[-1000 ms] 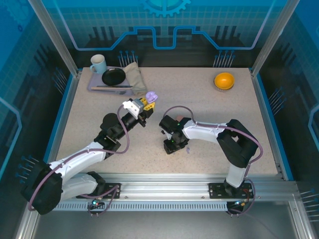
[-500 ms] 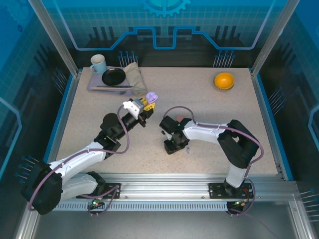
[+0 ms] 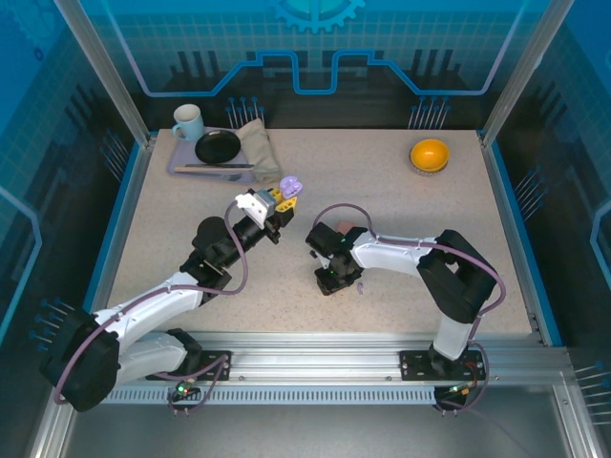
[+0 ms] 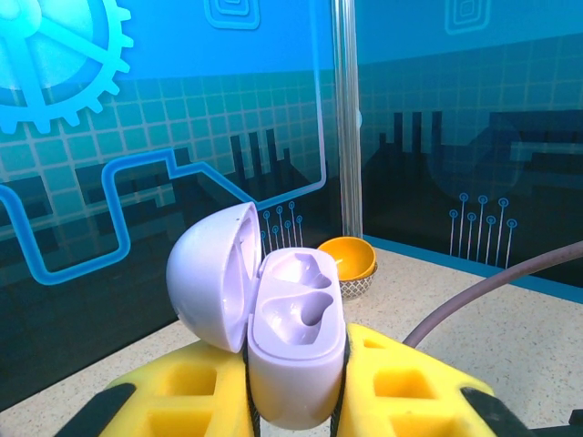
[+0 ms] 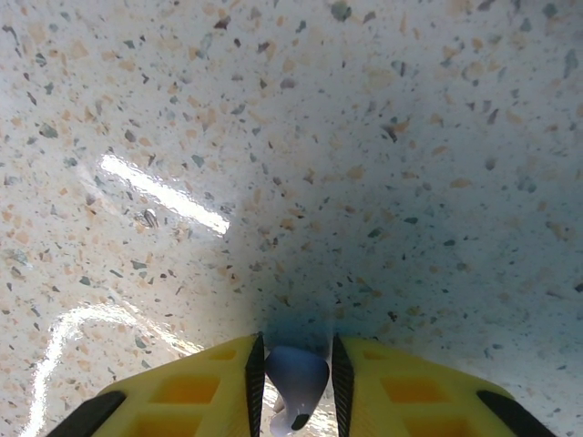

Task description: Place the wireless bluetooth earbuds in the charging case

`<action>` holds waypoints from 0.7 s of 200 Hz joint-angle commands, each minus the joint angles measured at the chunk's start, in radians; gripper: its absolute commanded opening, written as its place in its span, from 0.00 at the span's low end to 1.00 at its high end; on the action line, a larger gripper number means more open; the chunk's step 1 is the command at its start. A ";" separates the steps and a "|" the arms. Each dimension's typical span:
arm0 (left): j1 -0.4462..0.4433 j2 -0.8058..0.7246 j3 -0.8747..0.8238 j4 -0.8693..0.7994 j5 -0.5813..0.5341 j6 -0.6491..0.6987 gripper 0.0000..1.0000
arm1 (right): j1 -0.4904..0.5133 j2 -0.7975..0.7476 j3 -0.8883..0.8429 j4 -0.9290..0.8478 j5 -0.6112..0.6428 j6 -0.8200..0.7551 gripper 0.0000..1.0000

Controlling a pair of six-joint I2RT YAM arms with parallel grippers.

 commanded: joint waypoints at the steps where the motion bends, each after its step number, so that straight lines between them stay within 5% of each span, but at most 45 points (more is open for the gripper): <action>1: -0.008 -0.011 0.029 0.011 0.013 -0.006 0.00 | 0.024 -0.034 -0.015 -0.032 0.001 0.001 0.28; 77: -0.007 -0.005 0.029 0.011 0.004 -0.005 0.00 | 0.003 -0.089 -0.008 -0.047 0.013 0.001 0.28; 108: -0.006 -0.007 0.030 0.009 0.005 -0.005 0.00 | 0.002 -0.079 -0.018 -0.040 0.009 0.000 0.39; 140: -0.007 -0.011 0.031 0.005 0.008 -0.004 0.00 | 0.003 -0.060 -0.031 -0.025 0.000 0.008 0.40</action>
